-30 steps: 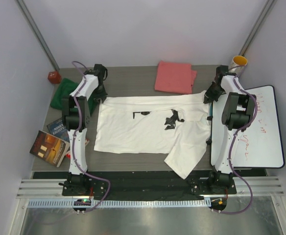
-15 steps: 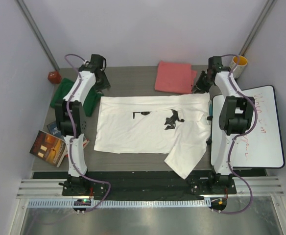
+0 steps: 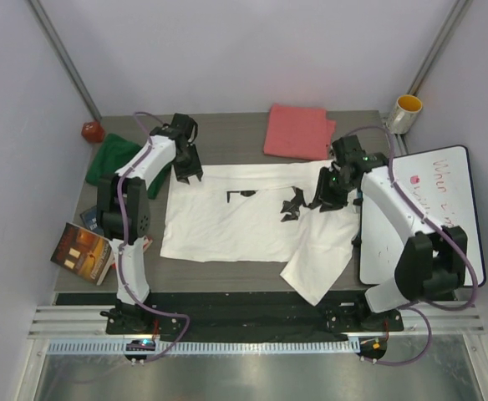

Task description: Fold and stack the t-shirts

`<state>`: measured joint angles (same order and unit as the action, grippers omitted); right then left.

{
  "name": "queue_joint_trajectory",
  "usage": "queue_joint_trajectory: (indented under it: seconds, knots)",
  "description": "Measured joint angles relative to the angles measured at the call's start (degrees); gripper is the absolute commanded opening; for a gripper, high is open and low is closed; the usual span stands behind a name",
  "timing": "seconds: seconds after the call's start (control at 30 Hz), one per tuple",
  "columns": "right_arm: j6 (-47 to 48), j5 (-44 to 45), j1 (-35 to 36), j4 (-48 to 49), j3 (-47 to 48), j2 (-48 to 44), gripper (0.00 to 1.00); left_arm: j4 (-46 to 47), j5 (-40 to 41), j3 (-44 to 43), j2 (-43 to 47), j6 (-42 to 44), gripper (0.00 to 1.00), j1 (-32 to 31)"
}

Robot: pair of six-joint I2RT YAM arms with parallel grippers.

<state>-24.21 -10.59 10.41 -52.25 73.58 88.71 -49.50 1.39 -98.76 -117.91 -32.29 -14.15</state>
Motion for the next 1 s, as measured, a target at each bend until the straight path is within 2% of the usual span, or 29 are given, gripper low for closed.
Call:
queue_joint_trajectory:
  seconds: [0.17, 0.33, 0.6, 0.8, 1.0]
  knots:
    - [-1.86, -0.55, 6.58, -3.69, -9.44, -9.40, 0.41, 0.15, -1.07, 0.09, 0.00, 1.14, 0.41, 0.17]
    - [-4.26, -0.17, 6.88, -7.43, -17.99, -16.15, 0.42, 0.22, -2.32, 0.00, 0.00, 1.68, 0.40, -0.15]
    - [-6.75, -1.05, 6.88, -11.80, -26.08, -25.55, 0.45, 0.20, -3.65, 0.00, 0.00, 2.73, 0.40, -0.63]
    - [-7.69, -1.81, 6.91, -13.40, -29.27, -26.56, 0.46, 0.02, -4.11, -0.17, -0.13, 2.82, 0.40, -0.90]
    - [-8.85, -2.16, 7.10, -13.90, -29.29, -23.58, 0.46, -0.11, -4.17, -0.37, -0.26, 2.93, 0.39, -1.05]
